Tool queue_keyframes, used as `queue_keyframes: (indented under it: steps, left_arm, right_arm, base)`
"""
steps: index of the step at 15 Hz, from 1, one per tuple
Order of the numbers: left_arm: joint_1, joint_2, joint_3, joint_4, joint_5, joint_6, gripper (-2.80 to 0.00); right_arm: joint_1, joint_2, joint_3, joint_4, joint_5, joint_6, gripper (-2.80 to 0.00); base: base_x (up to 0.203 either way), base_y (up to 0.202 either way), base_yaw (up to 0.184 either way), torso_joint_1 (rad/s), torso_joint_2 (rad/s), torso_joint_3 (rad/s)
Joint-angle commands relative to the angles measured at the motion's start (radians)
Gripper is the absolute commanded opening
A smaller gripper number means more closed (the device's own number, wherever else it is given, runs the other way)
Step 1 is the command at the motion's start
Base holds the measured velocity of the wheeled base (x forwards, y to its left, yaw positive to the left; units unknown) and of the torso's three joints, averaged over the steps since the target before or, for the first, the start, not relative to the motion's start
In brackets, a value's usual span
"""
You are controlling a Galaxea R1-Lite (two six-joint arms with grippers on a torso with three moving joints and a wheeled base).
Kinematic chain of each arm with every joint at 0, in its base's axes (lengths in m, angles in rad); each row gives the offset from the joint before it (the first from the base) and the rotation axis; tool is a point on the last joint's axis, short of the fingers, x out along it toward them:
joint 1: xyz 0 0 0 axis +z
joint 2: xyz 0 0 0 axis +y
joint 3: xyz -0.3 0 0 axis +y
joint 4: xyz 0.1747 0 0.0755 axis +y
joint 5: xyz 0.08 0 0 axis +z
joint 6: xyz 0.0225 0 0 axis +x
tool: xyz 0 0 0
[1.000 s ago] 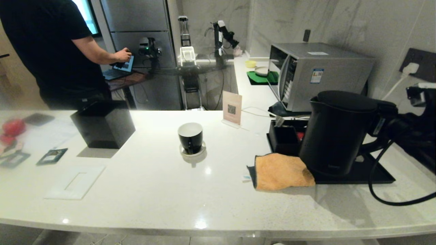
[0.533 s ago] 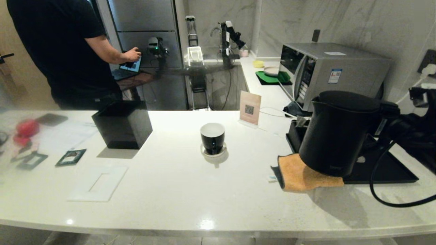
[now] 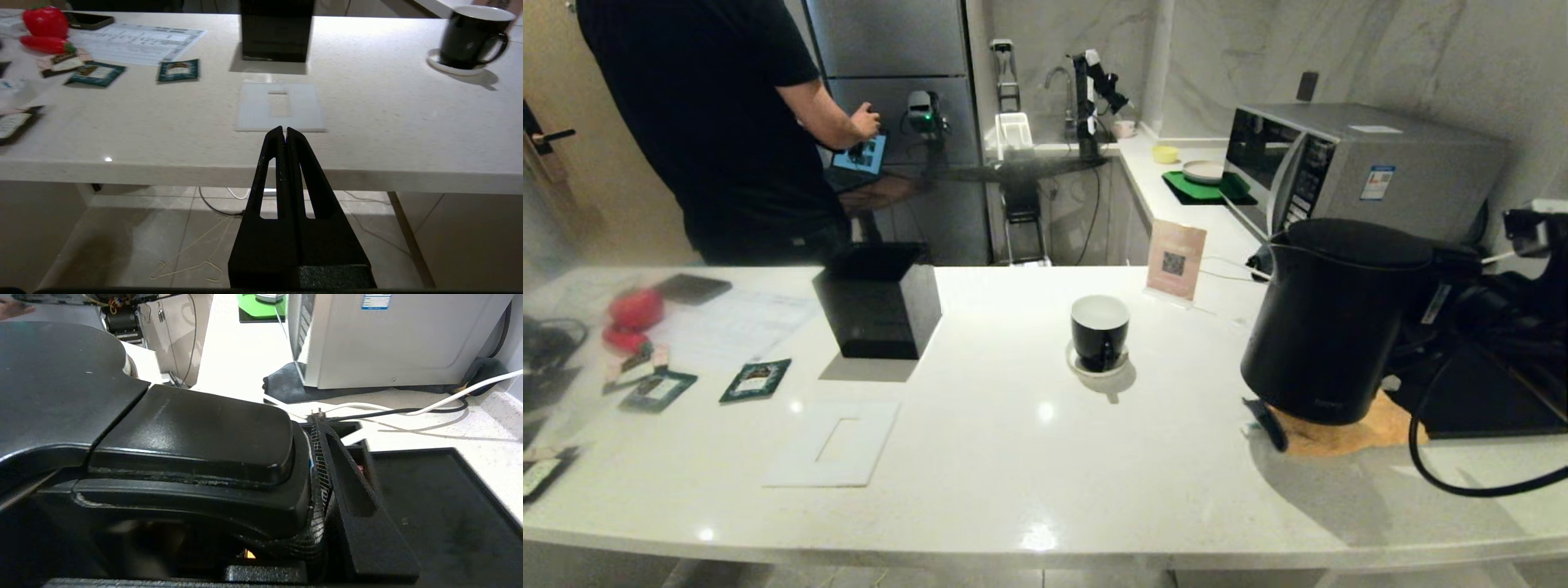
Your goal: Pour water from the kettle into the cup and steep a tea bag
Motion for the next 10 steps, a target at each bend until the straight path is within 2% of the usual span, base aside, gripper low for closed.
queue_keyframes:
  steps: [1,6,10]
  left_arm:
    - [0.0,0.002,0.0,0.0,0.001,-0.001,-2.8]
    - [0.0,0.002,0.0,0.001,0.001,-0.002,-2.8]
    - [0.0,0.002,0.0,0.001,0.001,-0.004,-2.8]
  right_arm:
    - [0.001,-0.002,0.001,-0.004,0.0,0.0,-2.8]
    - [0.001,-0.01,0.002,0.005,0.0,0.0,-2.8]
    - [0.001,-0.01,0.001,0.005,0.0,0.0,-2.8]
  base:
    - [0.0,0.194,-0.003,0.001,0.0,0.001]
    - [0.0,0.186,-0.002,0.002,0.0,0.001]
    - [0.0,0.024,0.0,0.001,0.0,0.0]
